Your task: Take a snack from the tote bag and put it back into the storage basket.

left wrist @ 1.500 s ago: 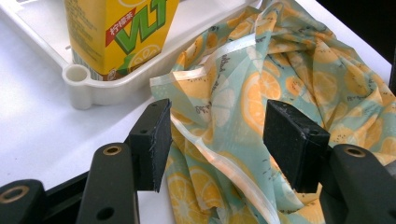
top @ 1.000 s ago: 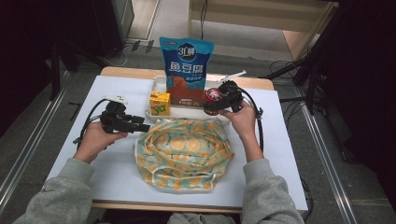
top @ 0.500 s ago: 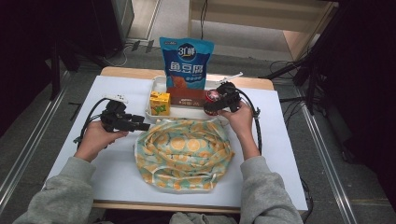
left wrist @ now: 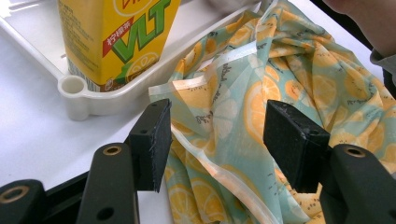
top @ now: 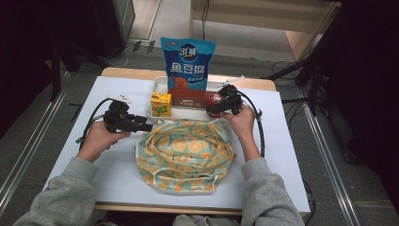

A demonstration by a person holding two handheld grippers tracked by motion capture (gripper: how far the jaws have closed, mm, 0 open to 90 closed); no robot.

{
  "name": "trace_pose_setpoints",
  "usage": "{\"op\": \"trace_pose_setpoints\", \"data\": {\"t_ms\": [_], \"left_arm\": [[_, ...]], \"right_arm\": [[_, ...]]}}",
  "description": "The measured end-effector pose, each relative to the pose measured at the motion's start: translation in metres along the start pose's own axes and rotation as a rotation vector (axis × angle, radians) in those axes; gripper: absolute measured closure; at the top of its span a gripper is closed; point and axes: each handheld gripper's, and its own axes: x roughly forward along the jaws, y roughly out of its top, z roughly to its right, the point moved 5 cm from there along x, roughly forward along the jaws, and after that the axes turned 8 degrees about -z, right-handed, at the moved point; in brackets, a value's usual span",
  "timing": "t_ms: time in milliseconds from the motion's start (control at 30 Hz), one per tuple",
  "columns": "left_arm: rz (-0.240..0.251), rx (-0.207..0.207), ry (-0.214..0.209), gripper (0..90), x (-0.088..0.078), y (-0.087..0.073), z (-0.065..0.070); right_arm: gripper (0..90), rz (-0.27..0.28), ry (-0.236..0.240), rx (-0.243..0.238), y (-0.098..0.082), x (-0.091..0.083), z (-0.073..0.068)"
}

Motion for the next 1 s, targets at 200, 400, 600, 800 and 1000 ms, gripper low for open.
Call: {"op": "trace_pose_setpoints", "data": {"t_ms": [200, 400, 600, 800, 1000], "left_arm": [[0.002, -0.001, -0.003, 42.4, -0.001, 0.000, 0.000], [0.002, -0.002, -0.005, 42.5, -0.001, 0.000, 0.000], [-0.002, -0.003, -0.005, 42.4, 0.000, -0.001, -0.001], [-0.004, -0.005, -0.008, 42.4, 0.001, -0.001, 0.000], [-0.006, -0.005, -0.010, 42.6, 0.002, 0.000, 0.001]], "right_arm": [[26.0, -0.006, -0.014, -0.002, -0.002, 0.004, 0.002], [26.0, -0.028, -0.016, 0.000, -0.006, 0.013, 0.003], [26.0, -0.049, -0.016, 0.003, -0.010, 0.020, 0.004], [25.9, -0.044, -0.016, -0.010, -0.013, 0.022, 0.004], [25.7, -0.048, -0.010, -0.035, -0.016, 0.022, 0.003]]}}
